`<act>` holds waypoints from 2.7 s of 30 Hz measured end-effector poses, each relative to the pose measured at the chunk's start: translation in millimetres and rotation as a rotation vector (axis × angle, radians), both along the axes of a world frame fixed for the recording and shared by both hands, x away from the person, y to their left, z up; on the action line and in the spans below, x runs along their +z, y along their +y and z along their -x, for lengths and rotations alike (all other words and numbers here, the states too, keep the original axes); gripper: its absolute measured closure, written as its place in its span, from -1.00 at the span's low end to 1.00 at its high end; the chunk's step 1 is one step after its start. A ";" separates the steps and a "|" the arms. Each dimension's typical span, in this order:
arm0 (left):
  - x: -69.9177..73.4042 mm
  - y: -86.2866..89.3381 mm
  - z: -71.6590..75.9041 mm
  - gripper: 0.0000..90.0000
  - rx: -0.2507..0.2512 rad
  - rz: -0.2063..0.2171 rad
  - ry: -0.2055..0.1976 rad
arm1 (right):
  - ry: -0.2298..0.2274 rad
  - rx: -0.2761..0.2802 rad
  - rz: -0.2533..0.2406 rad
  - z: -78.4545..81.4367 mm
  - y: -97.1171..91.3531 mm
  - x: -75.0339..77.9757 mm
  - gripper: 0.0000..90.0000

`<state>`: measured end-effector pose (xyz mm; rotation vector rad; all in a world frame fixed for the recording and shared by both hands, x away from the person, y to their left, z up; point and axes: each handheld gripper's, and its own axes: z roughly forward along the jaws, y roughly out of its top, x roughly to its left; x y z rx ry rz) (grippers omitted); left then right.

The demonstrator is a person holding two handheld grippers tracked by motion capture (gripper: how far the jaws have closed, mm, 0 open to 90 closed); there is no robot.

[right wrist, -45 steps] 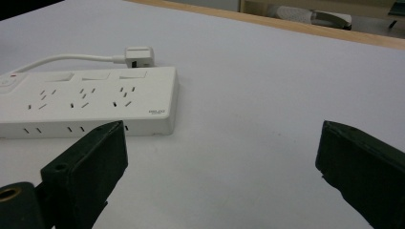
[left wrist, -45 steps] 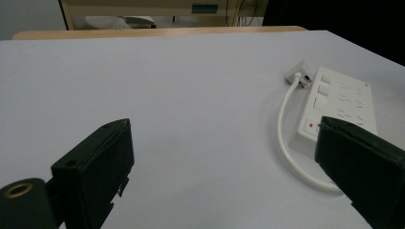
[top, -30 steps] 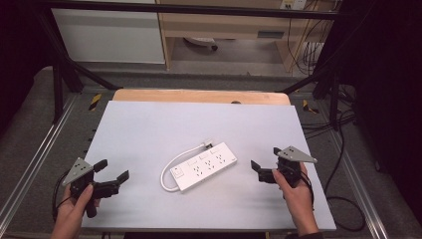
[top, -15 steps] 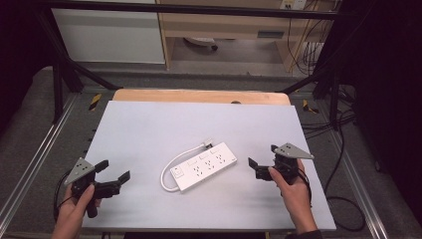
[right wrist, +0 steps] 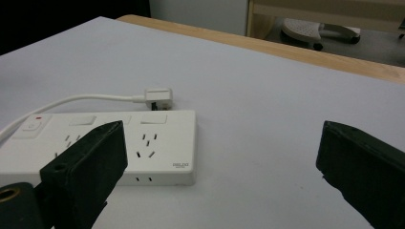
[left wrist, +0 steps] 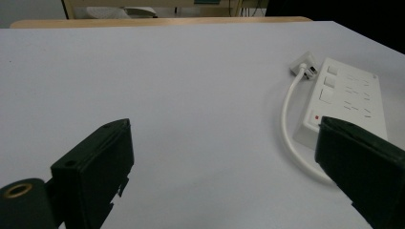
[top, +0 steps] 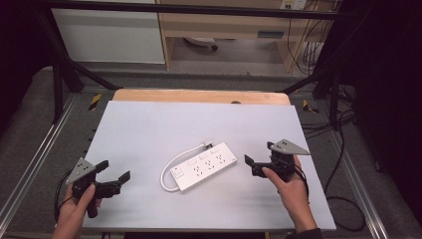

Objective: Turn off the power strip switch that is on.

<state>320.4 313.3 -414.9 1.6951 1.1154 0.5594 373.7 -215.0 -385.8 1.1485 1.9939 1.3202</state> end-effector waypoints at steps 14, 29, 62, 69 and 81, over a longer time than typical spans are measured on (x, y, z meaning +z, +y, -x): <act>0.0 0.6 0.3 -0.87 -0.005 -0.006 0.001 | 0.030 0.018 -0.015 -10.9 5.9 9.3 -0.85; 0.5 1.1 1.0 -0.87 -0.009 -0.009 -0.001 | 0.010 0.055 -0.023 -20.3 19.9 25.9 -0.56; 0.6 -0.5 1.1 -0.87 -0.024 -0.016 -0.008 | -0.090 0.146 0.046 -35.6 58.9 44.8 0.89; 0.5 -0.5 0.7 -0.87 -0.024 -0.018 -0.004 | -0.103 0.168 0.033 -39.3 67.8 46.9 0.94; 0.7 -0.4 1.0 -0.87 -0.026 -0.015 -0.003 | -0.103 0.172 0.029 -43.6 82.0 45.1 1.00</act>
